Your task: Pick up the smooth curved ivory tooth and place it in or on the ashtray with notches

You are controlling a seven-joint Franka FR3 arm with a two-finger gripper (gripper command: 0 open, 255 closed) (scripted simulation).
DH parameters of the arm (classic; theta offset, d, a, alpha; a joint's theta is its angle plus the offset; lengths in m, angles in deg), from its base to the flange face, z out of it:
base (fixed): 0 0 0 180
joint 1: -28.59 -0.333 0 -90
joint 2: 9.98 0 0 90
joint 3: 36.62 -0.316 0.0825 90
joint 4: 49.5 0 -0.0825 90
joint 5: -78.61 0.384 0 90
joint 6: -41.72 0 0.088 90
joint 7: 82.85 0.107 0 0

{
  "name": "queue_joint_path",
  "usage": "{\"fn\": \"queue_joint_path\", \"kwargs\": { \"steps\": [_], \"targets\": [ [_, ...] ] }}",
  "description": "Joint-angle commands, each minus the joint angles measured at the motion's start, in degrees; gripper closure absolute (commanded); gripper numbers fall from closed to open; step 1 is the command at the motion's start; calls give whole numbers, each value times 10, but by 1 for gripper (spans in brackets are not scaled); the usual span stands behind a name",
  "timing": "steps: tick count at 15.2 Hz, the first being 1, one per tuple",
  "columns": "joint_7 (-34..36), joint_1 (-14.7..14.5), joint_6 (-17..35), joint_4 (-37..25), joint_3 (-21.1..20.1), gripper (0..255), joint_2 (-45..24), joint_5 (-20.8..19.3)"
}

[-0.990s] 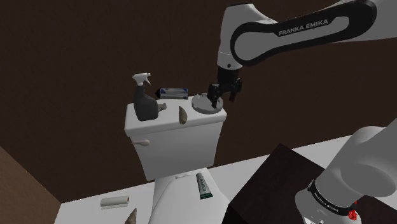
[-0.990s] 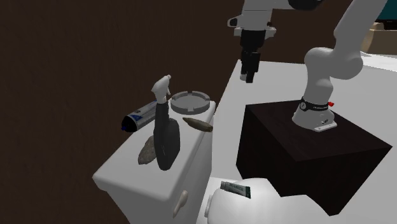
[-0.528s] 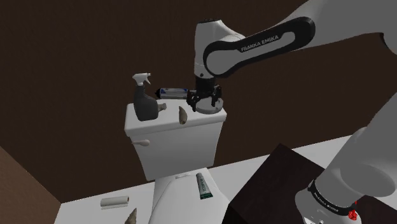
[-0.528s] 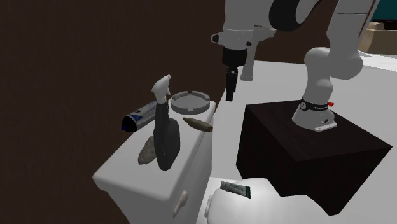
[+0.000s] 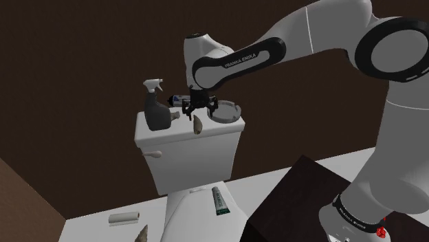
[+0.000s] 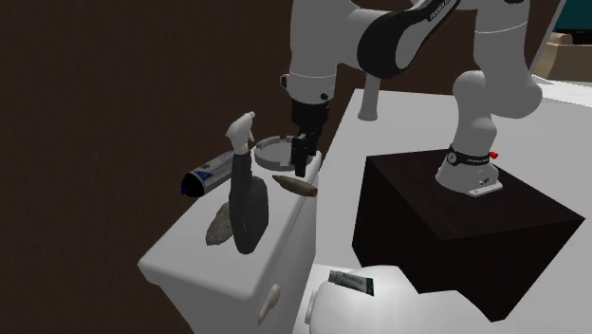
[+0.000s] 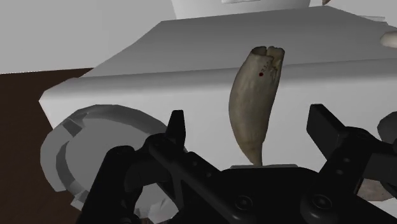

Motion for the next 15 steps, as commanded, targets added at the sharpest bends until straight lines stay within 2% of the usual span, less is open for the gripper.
{"fn": "queue_joint_path", "kwargs": {
  "steps": [1, 9, 15],
  "targets": [
    [27, -11, -11, -60, 9, 0, -52, -17],
    [33, -11, 36, -34, 15, 0, -74, -26],
    [33, -11, 36, -34, 15, 0, -74, -26]
  ]
}}
